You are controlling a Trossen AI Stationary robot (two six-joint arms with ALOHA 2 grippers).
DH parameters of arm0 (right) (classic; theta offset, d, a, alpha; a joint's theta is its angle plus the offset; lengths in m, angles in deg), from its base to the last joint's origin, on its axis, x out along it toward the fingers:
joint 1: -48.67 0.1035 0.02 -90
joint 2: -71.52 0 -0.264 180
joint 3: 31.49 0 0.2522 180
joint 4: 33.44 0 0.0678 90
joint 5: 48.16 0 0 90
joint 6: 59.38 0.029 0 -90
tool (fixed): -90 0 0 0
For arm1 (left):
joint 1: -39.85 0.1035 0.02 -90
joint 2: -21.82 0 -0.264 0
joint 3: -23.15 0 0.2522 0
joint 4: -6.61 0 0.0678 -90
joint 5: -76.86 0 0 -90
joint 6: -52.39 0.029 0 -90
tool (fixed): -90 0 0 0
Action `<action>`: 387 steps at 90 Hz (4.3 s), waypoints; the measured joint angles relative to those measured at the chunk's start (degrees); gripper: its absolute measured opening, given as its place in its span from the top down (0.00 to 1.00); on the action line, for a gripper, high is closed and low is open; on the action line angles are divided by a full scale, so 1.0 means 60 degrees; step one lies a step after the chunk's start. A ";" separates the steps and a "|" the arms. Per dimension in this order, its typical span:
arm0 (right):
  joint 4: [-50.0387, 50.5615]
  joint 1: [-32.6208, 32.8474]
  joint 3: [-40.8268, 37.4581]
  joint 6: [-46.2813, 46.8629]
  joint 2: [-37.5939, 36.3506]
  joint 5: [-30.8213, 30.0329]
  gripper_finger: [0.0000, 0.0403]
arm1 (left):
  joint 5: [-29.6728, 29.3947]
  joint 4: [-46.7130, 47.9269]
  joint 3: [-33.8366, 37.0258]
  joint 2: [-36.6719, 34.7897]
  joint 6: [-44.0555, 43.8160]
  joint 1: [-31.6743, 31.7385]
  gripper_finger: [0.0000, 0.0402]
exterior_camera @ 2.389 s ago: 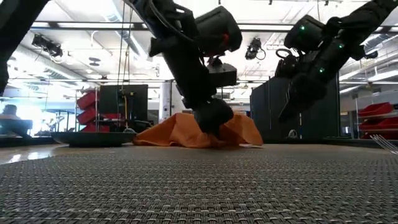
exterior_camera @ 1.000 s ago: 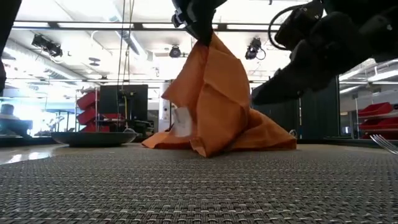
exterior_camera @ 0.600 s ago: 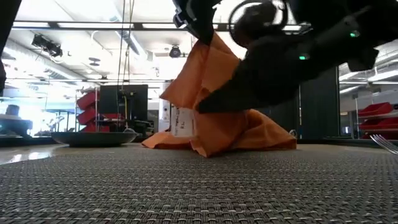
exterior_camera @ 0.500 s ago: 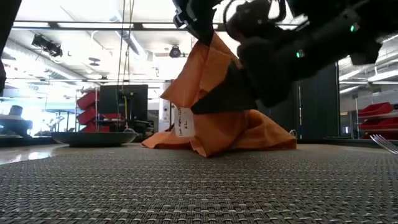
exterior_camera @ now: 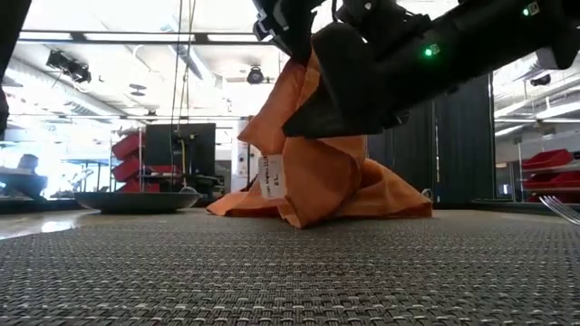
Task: Set table place
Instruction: Fold the orange table napkin
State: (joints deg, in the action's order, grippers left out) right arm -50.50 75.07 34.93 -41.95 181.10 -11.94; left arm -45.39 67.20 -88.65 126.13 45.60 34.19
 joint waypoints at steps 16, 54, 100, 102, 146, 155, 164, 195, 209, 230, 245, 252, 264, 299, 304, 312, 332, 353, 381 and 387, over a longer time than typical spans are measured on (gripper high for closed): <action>-0.0052 0.0007 0.0011 0.0537 0.0326 0.0147 0.48 | 0.0001 -0.0030 0.0000 0.0000 -0.0128 0.0001 1.00; -0.0008 0.0003 0.0926 0.0390 0.2406 0.0828 0.51 | 0.0000 -0.0018 0.0000 0.0000 -0.0130 0.0001 1.00; 0.0429 -0.0185 0.0917 -0.0702 0.2191 0.1268 0.98 | 0.0000 -0.0035 0.0000 0.0000 -0.0025 0.0001 1.00; 0.0513 -0.0169 0.0909 -0.0751 0.2079 0.1291 0.98 | 0.0000 -0.0036 0.0000 0.0000 0.0017 0.0004 1.00; 0.7120 0.0392 0.0899 -0.0830 -0.3847 0.1671 1.00 | -0.0264 0.0192 -0.0042 -0.0212 0.0550 -0.0006 1.00; 0.8376 0.0388 0.0895 -0.0763 -0.5188 0.1685 1.00 | -0.0300 0.0523 -0.0222 -0.0475 0.0591 -0.0014 1.00; 0.9441 0.0378 0.0900 -0.0759 -0.6366 0.1934 1.00 | -0.0316 0.1487 -0.0471 -0.0653 0.0405 -0.0079 1.00; 1.1649 0.1095 0.0605 -0.0318 -0.8061 0.3843 1.00 | 0.1744 0.2894 0.0088 -0.0569 -0.1073 -0.1241 1.00; 1.1345 0.1559 -0.0162 0.0346 -0.7464 0.4213 1.00 | 0.2100 0.1837 0.0968 -0.0163 -0.1793 -0.1936 1.00; 1.0487 0.2408 -0.0879 0.1363 -0.6055 0.4179 1.00 | 0.3203 0.0215 0.1661 0.0695 -0.2602 -0.2548 0.99; 1.0423 0.2755 -0.0885 0.2124 -0.5311 0.4174 1.00 | 0.3315 -0.0176 0.1683 0.1107 -0.2715 -0.2557 0.85; 1.0441 0.2867 -0.0885 0.2322 -0.5146 0.4168 1.00 | 0.3422 -0.0159 0.1683 0.1129 -0.2688 -0.2557 0.75; 1.0454 0.3006 -0.0885 0.2669 -0.5034 0.4159 1.00 | 0.4087 0.0462 0.1683 0.1057 -0.2788 -0.2531 0.60; 1.0378 0.3106 -0.0885 0.2845 -0.5038 0.3986 1.00 | 0.3106 0.3132 0.2253 0.0984 -0.3622 -0.3890 0.50; 1.0356 0.3106 -0.0885 0.2850 -0.5034 0.3903 1.00 | 0.2621 0.2974 0.2569 0.0984 -0.3233 -0.4036 0.50; 1.0321 0.3102 -0.0885 0.2856 -0.5034 0.3853 1.00 | 0.2259 0.2500 0.3110 0.0990 -0.2476 -0.4151 0.50; 1.0180 0.3106 -0.0885 0.2922 -0.5016 0.3857 1.00 | 0.1282 0.2670 0.3726 0.0998 -0.1599 -0.4101 0.50; 1.0160 0.3106 -0.0885 0.2925 -0.5005 0.3857 1.00 | 0.0982 0.2126 0.3816 0.0984 -0.1119 -0.3863 0.50; 1.0145 0.3106 -0.0885 0.2917 -0.5005 0.3750 1.00 | 0.1506 0.1540 0.4624 0.0984 -0.1167 -0.3751 0.63; 1.0145 0.3106 -0.0885 0.2915 -0.5005 0.3656 1.00 | 0.1525 0.1533 0.4637 0.0984 -0.1222 -0.3744 0.70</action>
State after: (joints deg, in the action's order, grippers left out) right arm 10.37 93.70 29.62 -24.46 151.07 10.00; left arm -36.24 76.40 -60.83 132.03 38.27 11.73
